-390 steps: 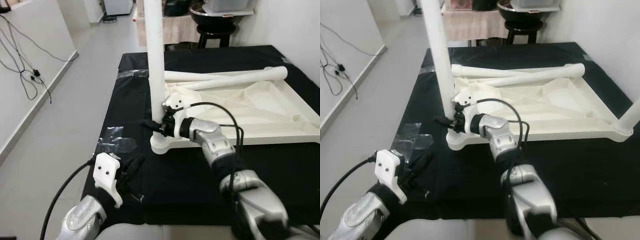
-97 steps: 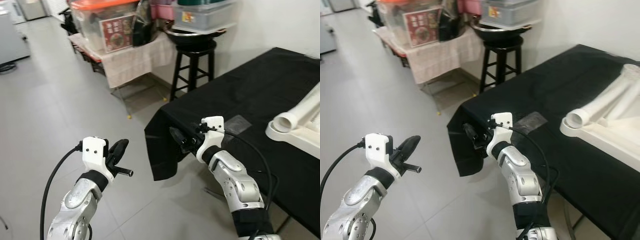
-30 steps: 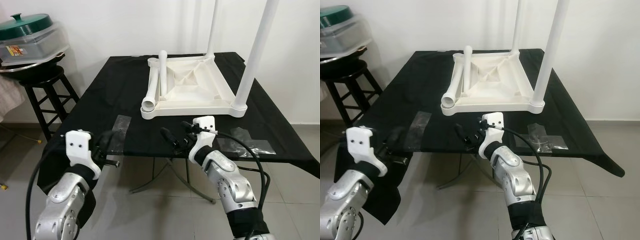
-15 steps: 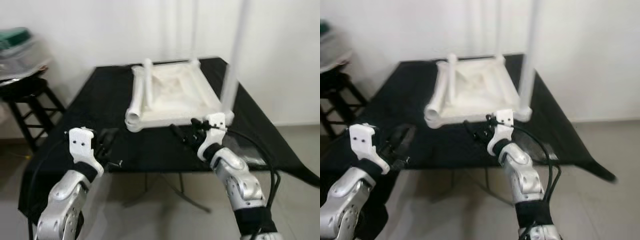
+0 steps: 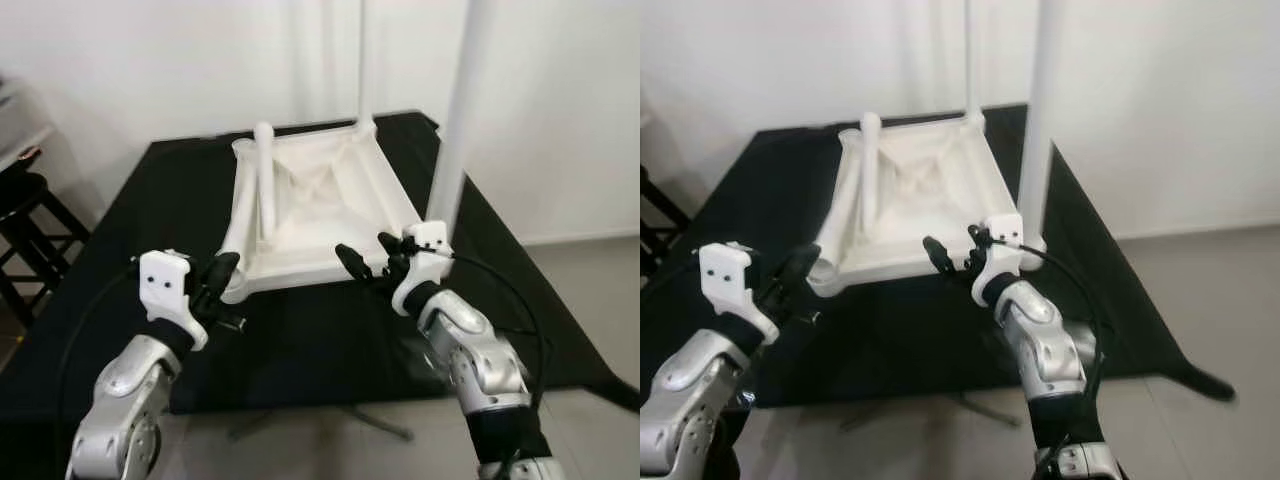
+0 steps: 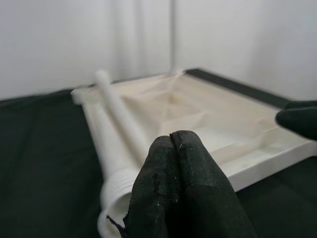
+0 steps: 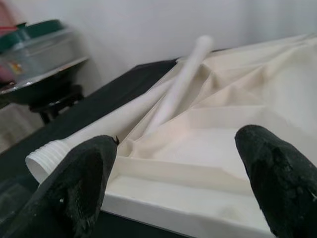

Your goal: Building children table

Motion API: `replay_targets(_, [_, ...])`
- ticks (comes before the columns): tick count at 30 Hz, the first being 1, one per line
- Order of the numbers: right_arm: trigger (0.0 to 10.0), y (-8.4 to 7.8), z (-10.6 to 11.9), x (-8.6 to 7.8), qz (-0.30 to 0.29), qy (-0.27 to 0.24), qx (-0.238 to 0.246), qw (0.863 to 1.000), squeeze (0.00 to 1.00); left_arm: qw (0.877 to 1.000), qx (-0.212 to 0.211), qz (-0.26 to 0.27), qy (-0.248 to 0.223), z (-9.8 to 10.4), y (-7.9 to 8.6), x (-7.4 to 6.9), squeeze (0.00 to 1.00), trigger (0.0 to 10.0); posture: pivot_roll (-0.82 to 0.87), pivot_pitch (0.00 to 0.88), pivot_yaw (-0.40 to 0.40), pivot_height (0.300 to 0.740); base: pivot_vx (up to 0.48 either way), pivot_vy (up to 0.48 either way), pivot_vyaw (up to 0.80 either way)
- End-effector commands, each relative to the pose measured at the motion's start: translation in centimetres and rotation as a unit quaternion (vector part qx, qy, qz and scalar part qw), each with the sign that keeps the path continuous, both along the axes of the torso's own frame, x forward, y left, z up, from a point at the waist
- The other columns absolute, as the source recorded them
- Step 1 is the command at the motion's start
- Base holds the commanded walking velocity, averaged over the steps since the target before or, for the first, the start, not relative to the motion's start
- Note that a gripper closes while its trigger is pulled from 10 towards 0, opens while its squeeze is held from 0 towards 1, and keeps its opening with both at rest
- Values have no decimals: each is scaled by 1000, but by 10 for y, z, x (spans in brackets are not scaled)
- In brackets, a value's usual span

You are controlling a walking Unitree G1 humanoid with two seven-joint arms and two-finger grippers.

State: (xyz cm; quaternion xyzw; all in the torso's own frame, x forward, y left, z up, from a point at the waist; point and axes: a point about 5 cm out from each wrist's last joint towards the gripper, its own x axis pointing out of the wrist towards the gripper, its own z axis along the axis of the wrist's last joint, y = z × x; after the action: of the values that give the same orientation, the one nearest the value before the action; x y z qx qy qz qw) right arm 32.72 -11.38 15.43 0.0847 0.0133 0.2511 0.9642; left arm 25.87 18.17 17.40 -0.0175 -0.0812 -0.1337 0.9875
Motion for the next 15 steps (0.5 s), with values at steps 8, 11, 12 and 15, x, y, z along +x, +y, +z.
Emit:
replay_targets(8, [10000, 5, 0, -1, 12, 3, 2, 1000, 0, 1000, 3, -1, -3, 3, 1, 2, 0, 10000, -90, 35, 64, 740, 167, 0, 0])
replay_targets(11, [10000, 5, -1, -1, 14, 4, -1, 1000, 0, 1000, 11, -9, -4, 3, 2, 1, 1000, 10000, -89, 36, 62, 740, 0, 0, 0])
replay_targets(12, [10000, 5, -1, -1, 14, 4, -2, 1000, 0, 1000, 16, -13, -4, 3, 2, 0, 1000, 10000, -89, 35, 63, 740, 0, 0, 0])
replay_targets(15, [10000, 5, -2, -1, 16, 5, -3, 1000, 0, 999, 49, -20, -5, 4, 4, 0, 1000, 10000, -87, 33, 63, 740, 0, 0, 0])
